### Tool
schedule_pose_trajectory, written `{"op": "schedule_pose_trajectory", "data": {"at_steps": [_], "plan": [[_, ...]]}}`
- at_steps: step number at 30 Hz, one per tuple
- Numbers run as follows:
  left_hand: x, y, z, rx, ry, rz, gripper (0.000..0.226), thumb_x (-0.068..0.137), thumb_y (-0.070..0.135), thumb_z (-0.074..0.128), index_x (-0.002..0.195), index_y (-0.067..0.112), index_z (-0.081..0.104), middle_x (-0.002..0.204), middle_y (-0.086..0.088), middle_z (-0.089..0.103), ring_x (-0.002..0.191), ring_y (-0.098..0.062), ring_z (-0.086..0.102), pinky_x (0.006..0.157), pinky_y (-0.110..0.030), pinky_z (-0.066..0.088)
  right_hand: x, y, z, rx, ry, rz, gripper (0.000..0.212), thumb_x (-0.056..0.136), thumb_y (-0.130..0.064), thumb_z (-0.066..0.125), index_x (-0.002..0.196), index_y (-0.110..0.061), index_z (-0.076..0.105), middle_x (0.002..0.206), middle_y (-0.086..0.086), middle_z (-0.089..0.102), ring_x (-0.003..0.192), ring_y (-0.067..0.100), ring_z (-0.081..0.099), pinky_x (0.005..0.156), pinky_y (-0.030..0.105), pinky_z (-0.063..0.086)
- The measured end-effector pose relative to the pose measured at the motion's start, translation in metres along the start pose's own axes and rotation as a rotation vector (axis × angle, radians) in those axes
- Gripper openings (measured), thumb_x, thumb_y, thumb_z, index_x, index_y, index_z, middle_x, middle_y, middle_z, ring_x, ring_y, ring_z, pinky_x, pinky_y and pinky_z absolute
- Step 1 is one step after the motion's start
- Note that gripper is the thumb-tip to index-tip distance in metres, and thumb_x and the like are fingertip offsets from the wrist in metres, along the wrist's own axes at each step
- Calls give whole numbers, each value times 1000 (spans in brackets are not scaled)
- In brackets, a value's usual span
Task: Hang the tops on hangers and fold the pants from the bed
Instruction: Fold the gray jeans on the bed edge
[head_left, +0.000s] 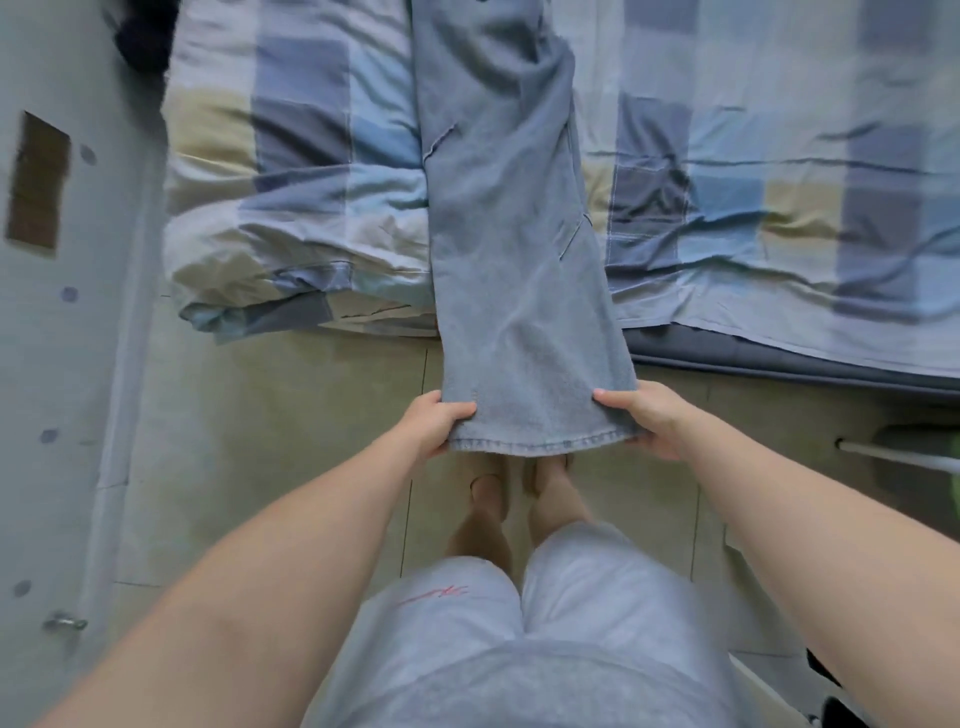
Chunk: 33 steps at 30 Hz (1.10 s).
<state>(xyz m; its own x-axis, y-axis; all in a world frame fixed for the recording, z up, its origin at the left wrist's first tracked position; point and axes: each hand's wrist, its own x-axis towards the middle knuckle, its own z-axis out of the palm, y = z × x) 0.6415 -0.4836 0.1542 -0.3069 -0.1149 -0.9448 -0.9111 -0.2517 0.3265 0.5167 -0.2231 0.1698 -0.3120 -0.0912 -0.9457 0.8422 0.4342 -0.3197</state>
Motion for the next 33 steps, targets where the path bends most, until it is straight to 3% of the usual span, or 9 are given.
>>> {"op": "schedule_pose_trajectory", "data": {"at_steps": [2,4,8,12,16,20,23,26,33], "plan": [[-27,0,-1,-42,59,3,24,94,21,66,118,18,63,108,1,72,91,-16,69,72,-32,57,-28,-1,5,56,50,-49,27,91,-16,73,117,-14,65,105,3,75,95,23,70,91,42,56],[-51,0,-2,-138,96,0,18,95,21,64,113,18,63,106,-1,72,87,-17,69,65,-29,55,-54,-3,13,122,77,-91,28,92,-17,72,118,-13,64,110,5,73,100,26,68,94,46,56],[-97,-1,-10,-248,140,37,14,99,26,61,110,18,62,97,-1,69,79,-17,67,71,-30,54,-100,-3,34,267,80,-140,15,94,-20,69,108,-15,64,102,2,73,88,19,69,70,34,55],[-136,-10,-27,-195,193,94,16,101,34,57,105,20,60,94,0,66,75,-15,64,65,-29,50,-135,7,52,301,69,-167,7,97,-21,66,102,-17,64,96,2,72,83,19,68,66,33,53],[-170,-31,-40,29,234,195,17,102,39,51,104,24,59,91,1,65,71,-15,64,63,-27,48,-160,35,61,283,56,-178,14,96,-22,67,106,-13,63,100,6,72,84,22,68,59,30,55],[-199,-75,-42,206,247,281,21,103,36,48,109,19,60,86,0,63,65,-12,62,51,-22,42,-176,85,64,218,47,-195,20,96,-24,68,112,-14,64,103,8,70,87,24,66,63,30,54],[-217,-120,-35,198,251,301,20,104,31,50,108,15,62,81,0,60,66,-14,58,38,-14,38,-188,128,62,187,36,-191,20,95,-24,68,112,-14,65,99,7,71,85,22,66,63,30,54],[-232,-170,-23,167,262,264,19,104,32,51,105,16,62,77,0,58,62,-14,54,38,-14,35,-200,169,60,165,25,-176,16,95,-23,68,109,-14,66,92,5,73,82,22,67,64,31,54],[-258,-250,-5,189,265,241,21,104,25,53,108,7,63,75,-3,55,60,-17,50,36,-13,33,-229,254,54,128,-20,-115,19,97,-22,67,112,-10,64,96,9,72,81,24,68,66,32,54]]}}
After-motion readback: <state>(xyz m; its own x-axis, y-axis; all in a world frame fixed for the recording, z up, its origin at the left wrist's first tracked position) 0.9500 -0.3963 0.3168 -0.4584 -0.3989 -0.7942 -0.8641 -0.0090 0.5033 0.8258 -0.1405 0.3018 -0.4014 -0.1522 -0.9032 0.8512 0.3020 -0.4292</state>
